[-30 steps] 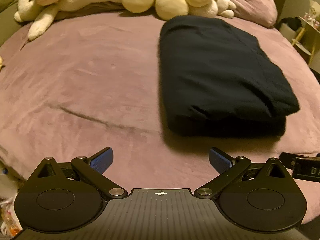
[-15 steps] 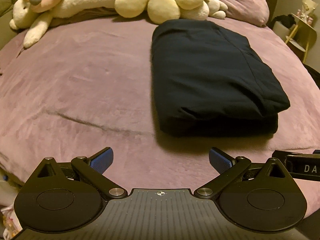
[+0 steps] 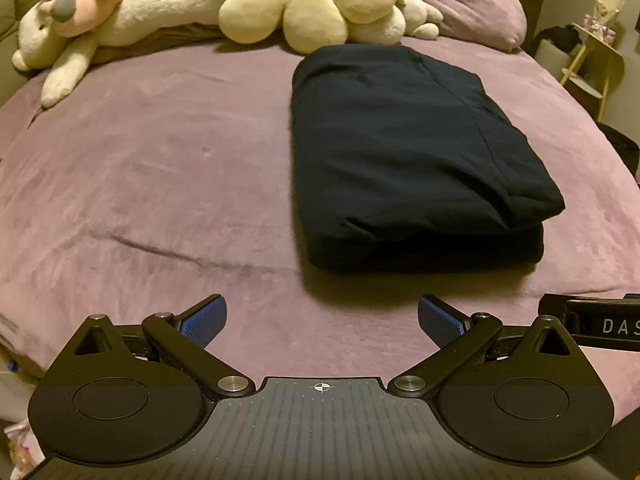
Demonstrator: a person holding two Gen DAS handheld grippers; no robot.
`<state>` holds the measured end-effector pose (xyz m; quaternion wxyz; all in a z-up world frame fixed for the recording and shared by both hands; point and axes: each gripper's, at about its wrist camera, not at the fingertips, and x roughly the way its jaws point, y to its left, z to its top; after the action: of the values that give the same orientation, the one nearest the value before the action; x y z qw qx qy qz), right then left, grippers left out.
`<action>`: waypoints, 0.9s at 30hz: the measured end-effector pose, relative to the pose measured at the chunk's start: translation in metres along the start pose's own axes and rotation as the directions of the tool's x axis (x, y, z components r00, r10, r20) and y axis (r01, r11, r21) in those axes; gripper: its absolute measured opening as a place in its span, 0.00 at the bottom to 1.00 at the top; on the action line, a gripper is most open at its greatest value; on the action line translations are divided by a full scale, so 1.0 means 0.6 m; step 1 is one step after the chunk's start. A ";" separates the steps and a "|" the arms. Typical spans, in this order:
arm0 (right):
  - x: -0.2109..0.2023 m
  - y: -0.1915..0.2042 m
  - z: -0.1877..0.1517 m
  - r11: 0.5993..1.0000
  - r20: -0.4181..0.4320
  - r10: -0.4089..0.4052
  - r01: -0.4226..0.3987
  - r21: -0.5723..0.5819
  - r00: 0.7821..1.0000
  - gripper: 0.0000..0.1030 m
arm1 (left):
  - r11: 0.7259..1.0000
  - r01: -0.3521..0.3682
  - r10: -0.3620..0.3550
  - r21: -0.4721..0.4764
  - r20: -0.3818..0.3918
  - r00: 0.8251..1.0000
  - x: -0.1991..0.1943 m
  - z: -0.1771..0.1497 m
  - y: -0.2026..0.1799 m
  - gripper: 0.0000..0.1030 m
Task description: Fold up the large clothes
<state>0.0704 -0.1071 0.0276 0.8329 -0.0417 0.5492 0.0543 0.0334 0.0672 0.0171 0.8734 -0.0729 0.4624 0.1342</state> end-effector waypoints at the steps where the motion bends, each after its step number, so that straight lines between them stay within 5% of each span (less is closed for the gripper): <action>1: -0.001 0.000 0.000 1.000 0.001 -0.001 0.001 0.001 1.000 0.99 | 1.000 0.002 -0.002 0.001 0.000 1.000 -0.001 0.000 -0.001 1.00; 27: -0.011 -0.005 0.000 1.000 0.011 0.011 -0.011 0.016 1.000 0.99 | 1.000 0.015 -0.015 0.017 -0.001 1.000 -0.010 0.001 -0.011 1.00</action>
<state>0.0684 -0.1105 0.0336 0.8359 -0.0317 0.5452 0.0546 0.0330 0.0600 0.0223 0.8748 -0.0689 0.4633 0.1234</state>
